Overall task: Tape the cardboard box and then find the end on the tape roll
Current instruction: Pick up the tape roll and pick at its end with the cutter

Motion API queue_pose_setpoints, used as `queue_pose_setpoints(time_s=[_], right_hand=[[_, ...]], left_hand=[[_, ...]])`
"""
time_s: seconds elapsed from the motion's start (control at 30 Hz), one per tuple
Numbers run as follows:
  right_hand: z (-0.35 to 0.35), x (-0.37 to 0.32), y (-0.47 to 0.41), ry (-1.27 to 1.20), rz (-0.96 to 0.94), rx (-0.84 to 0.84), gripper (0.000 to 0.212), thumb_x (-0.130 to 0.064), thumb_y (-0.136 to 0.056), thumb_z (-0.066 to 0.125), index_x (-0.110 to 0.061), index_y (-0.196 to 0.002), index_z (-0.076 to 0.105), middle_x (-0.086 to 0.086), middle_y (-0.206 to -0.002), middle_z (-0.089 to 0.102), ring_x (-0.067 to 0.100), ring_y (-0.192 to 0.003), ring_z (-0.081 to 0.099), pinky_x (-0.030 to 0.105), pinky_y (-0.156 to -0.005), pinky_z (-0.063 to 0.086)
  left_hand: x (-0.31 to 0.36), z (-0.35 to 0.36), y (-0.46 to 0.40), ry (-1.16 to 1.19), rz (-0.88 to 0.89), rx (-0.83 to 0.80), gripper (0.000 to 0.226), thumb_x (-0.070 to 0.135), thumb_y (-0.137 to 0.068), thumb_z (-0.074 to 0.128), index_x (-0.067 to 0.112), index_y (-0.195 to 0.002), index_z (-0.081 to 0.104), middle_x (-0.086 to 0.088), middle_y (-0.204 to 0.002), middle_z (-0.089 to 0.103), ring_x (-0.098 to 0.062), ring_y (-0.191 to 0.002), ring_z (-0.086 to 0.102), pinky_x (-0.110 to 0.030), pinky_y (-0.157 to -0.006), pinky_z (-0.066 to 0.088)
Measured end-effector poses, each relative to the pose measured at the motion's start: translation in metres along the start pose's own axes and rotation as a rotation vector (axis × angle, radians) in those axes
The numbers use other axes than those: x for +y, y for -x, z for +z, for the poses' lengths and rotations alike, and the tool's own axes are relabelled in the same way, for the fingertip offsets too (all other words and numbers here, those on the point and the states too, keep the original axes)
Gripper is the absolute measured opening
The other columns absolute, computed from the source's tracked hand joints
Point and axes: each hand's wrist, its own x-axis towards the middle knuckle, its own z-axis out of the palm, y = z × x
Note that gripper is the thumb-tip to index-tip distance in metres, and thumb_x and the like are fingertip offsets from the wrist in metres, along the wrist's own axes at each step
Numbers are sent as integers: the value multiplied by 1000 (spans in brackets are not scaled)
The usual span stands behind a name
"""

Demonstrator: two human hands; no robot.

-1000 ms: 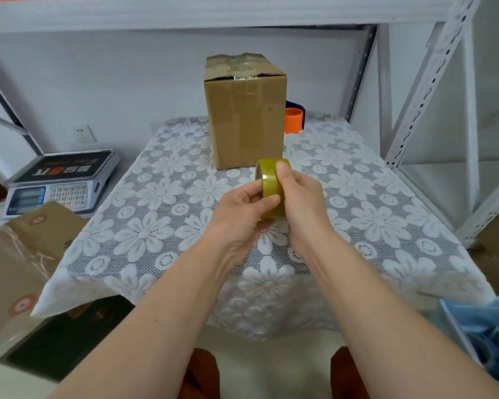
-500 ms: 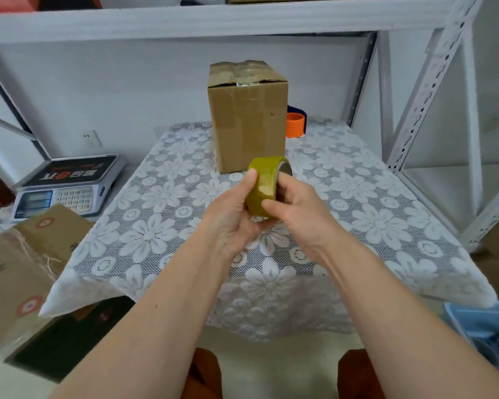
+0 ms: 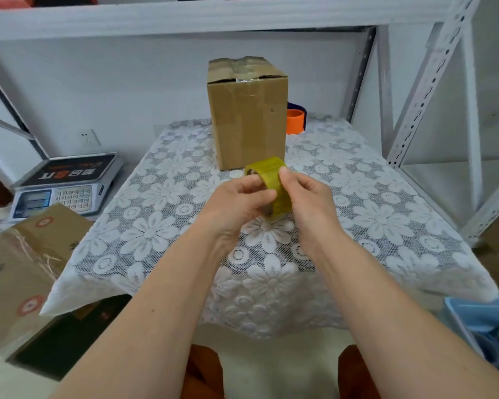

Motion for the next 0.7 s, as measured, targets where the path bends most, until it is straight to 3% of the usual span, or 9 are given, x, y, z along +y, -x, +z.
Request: queue_pose_setpoints(time_s=[0.1, 0.2, 0.33, 0.5, 0.6, 0.7], right_hand=[[0, -1, 0, -82, 77, 13, 23, -34, -90, 61, -16, -80, 71, 2, -81, 69, 11, -70, 62, 21, -58, 53], [0, -2, -1, -137, 94, -34, 20, -28, -91, 60, -17, -79, 71, 4, -83, 70, 12, -70, 64, 25, -63, 54], [-2, -2, -1, -134, 11, -145, 21, -16, -95, 51, -14, -90, 72, 1, -84, 72, 4, -68, 65, 14, -56, 51], [-1, -1, 0, -5, -71, -243, 24, -4, -93, 52, -17, -103, 70, 2, -93, 71, 7, -80, 64, 18, -68, 53], [-2, 0, 2, 7, -55, -228, 23, -5, -91, 55, -16, -105, 69, 2, -93, 72, 8, -80, 64, 18, -68, 53], [-1, 2, 3, -6, -33, -142, 14, -14, -90, 60, -16, -99, 71, 0, -86, 70, 6, -72, 62, 12, -58, 50]], left_hand=[[-2, 4, 1, -30, 29, 52, 16, 2, -79, 69, 8, -94, 72, 0, -77, 71, -6, -67, 66, -14, -63, 51], [-4, 5, -1, 34, -21, 151, 13, 4, -78, 71, 6, -90, 72, -1, -69, 69, -8, -60, 63, -16, -61, 53], [-4, -1, -6, 145, -74, 210, 11, 7, -79, 72, 8, -89, 71, -4, -75, 69, -11, -66, 63, -22, -69, 55], [-3, -5, -7, 252, -118, 232, 6, 9, -81, 70, 9, -87, 70, -6, -79, 67, -12, -70, 62, -21, -66, 57], [-4, -6, -7, 243, -108, 233, 3, 9, -82, 69, 9, -84, 70, -8, -80, 68, -14, -74, 63, -21, -66, 58], [-3, -4, -7, 210, -79, 202, 5, 6, -85, 65, 8, -87, 70, -11, -85, 69, -17, -79, 64, -21, -66, 59]])
